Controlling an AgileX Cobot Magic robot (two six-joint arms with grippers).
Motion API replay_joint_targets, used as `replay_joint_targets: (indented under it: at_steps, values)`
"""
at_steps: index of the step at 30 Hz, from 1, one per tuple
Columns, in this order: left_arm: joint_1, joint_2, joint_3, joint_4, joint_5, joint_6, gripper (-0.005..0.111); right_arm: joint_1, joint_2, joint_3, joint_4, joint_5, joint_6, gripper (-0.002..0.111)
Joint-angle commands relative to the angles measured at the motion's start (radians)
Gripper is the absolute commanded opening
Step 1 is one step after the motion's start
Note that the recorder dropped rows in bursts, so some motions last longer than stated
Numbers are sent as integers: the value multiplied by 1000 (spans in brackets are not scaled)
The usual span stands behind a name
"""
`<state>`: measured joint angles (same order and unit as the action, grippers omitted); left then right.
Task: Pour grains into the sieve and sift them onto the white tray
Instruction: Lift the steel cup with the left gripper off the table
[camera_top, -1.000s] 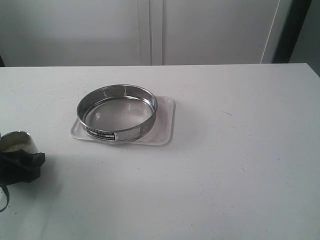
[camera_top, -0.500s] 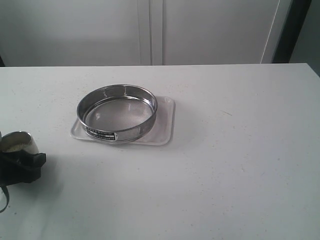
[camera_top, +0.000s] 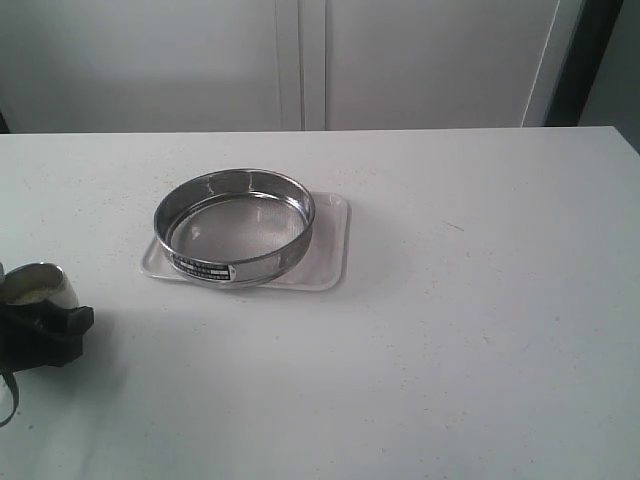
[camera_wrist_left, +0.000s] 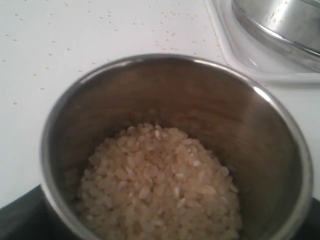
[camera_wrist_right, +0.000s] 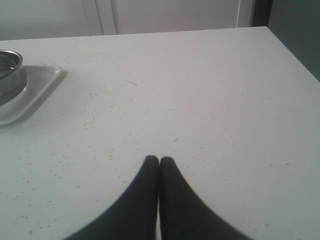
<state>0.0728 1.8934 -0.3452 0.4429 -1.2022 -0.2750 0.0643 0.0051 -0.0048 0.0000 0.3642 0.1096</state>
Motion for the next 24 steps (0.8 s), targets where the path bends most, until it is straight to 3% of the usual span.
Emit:
replay_joint_targets:
  at_steps: [1, 12, 24]
  values:
    - [-5, -1, 5, 38, -19, -5, 0, -1, -5, 5, 0, -15, 0, 0]
    - [-5, -133, 7, 38, -19, -5, 0, -1, -5, 5, 0, -15, 0, 0]
    - [-5, -311, 3, 30, 235, -145, 0, -1, -5, 5, 0, -15, 0, 0]
